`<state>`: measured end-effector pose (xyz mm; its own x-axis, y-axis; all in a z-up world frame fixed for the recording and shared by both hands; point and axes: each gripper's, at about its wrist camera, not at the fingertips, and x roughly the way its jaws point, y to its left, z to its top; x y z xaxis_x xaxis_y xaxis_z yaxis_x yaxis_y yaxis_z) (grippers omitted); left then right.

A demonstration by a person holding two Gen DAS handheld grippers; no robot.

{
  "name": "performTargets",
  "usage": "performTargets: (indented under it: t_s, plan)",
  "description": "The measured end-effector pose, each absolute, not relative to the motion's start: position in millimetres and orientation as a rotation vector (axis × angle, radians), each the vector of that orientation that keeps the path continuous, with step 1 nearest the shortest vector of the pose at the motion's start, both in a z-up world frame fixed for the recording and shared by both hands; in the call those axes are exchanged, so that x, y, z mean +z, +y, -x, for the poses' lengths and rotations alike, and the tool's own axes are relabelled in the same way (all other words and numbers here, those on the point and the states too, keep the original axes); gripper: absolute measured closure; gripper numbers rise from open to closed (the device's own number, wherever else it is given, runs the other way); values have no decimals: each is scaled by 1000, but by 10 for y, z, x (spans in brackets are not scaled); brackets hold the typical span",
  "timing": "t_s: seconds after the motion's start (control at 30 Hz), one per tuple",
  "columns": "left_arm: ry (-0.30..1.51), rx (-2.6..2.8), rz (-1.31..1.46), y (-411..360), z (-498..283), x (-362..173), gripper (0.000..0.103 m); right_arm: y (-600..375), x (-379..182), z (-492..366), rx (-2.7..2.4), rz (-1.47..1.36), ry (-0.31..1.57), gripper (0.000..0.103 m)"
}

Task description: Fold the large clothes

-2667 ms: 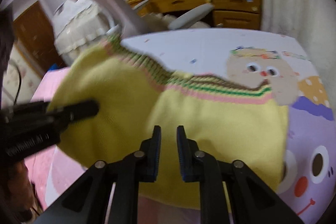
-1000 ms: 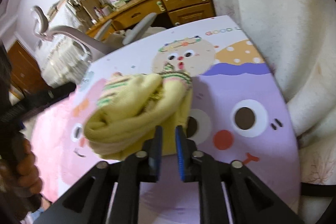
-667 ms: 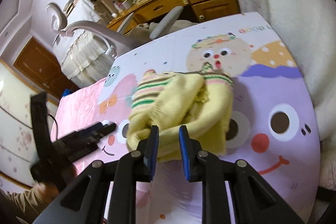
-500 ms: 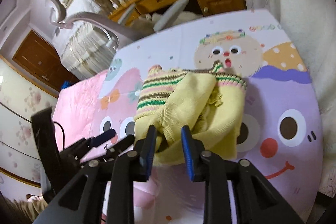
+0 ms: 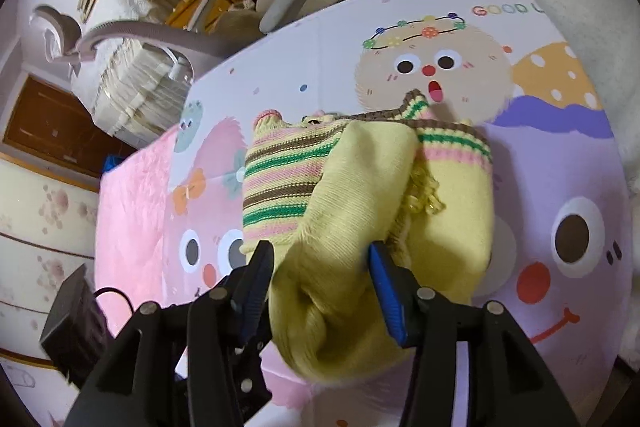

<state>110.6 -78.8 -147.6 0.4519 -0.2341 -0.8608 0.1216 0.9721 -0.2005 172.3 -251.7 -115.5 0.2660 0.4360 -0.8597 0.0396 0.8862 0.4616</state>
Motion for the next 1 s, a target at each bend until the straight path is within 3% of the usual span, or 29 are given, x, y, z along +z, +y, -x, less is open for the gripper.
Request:
performTargets:
  t_s: [0.37, 0.43, 0.47, 0.73, 1.0]
  plan:
    - [1084, -267, 128, -842, -1041, -1471, 48, -2360, -1204, -1916, 217, -260, 1320, 55]
    - [1088, -279, 137, -835, -1031, -1454, 48, -2344, -1183, -1923, 240, -224, 1312, 87]
    - [1093, -286, 144, -825, -1030, -1440, 48, -2355, -1156, -1918, 257, -222, 1303, 90]
    - [1056, -310, 231, -660, -1062, -1217, 48, -2675, -704, -1495, 313, -157, 1026, 91]
    - [1086, -308, 172, -838, -1258, -1398, 47, -3317, -1325, -1354, 156, -284, 1026, 90]
